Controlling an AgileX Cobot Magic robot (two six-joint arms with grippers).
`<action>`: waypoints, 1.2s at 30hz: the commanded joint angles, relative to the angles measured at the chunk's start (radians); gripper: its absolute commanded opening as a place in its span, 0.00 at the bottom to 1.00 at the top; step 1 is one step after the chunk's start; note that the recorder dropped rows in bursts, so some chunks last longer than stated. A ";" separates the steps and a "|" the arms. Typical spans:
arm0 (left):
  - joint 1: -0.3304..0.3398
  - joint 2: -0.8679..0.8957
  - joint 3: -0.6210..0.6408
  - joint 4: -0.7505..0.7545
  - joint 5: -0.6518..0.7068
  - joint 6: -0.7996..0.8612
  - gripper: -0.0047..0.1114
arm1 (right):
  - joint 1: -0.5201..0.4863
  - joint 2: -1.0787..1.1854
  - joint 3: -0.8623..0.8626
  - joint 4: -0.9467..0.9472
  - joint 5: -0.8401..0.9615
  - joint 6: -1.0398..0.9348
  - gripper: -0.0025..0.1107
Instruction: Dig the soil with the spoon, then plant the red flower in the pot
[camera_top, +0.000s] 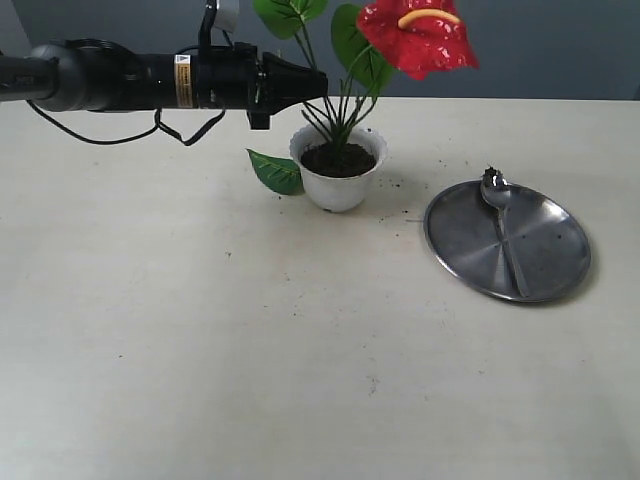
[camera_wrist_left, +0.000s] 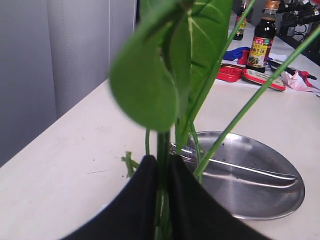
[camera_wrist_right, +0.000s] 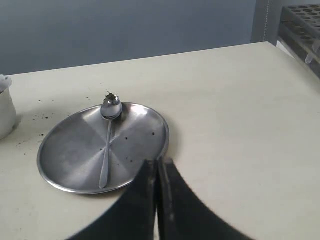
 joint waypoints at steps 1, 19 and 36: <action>-0.001 0.021 0.006 0.064 0.029 -0.009 0.04 | -0.004 -0.004 0.002 0.000 -0.010 -0.003 0.02; -0.001 0.021 0.006 0.047 0.029 0.010 0.12 | -0.004 -0.004 0.002 0.000 -0.010 -0.003 0.02; -0.001 0.021 0.006 0.036 0.029 0.012 0.33 | -0.004 -0.004 0.002 0.000 -0.010 -0.003 0.02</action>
